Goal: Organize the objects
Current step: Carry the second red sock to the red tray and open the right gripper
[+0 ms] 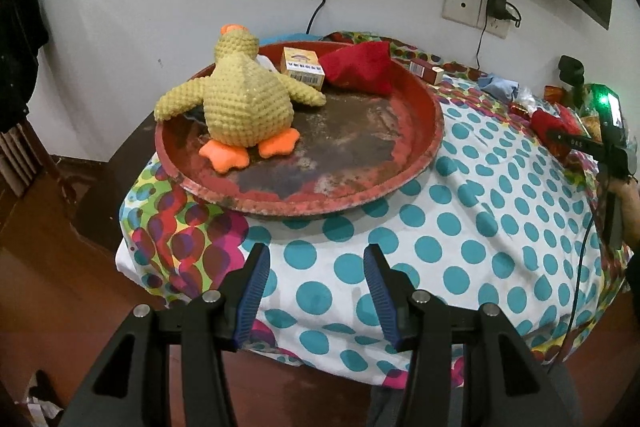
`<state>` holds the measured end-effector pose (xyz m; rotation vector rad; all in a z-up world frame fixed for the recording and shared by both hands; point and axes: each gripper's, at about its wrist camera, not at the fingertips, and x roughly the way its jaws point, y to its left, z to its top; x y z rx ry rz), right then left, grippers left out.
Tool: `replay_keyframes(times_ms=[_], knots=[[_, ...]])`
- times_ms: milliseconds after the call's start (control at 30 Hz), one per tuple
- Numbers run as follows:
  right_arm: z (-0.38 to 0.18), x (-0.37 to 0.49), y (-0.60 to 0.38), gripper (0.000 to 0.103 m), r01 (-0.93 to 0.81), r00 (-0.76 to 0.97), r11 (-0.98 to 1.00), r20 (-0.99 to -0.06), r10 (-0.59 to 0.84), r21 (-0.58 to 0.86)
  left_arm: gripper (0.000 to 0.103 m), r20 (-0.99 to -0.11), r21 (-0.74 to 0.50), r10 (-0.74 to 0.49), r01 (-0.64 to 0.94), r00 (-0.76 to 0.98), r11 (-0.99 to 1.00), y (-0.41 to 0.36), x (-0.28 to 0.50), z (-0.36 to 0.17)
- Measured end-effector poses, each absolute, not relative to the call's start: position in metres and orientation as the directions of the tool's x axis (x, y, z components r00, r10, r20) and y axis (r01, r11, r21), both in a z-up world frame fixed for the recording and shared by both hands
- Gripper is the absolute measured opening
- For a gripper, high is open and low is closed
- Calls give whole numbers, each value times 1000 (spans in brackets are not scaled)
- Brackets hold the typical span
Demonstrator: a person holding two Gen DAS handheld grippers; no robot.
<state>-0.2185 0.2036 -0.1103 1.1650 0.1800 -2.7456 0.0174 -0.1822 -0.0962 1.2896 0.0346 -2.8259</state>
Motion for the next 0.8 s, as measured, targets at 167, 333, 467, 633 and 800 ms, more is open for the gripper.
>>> replay_keyframes(times_ms=[167, 333, 467, 633, 800], knots=[[-112, -219, 195, 38, 195, -684, -975, -728, -59, -104, 50, -761, 24, -51, 51, -647, -998, -185, 16, -99], [-112, -219, 192, 38, 184, -686, -975, -726, -39, -121, 50, -761, 4, -46, 65, -647, -998, -194, 16, -100], [-107, -218, 187, 37, 160, -678, -980, -735, -19, -121, 50, -768, -3, -47, 77, -638, -997, -202, 14, -103], [-94, -209, 173, 37, 170, -673, -979, -739, -33, -111, 50, -775, -27, -29, 80, -631, -996, -210, 13, -106], [-77, -190, 148, 37, 217, -669, -974, -737, -95, -71, 50, -773, -62, -8, 87, -634, -994, -215, 13, -104]])
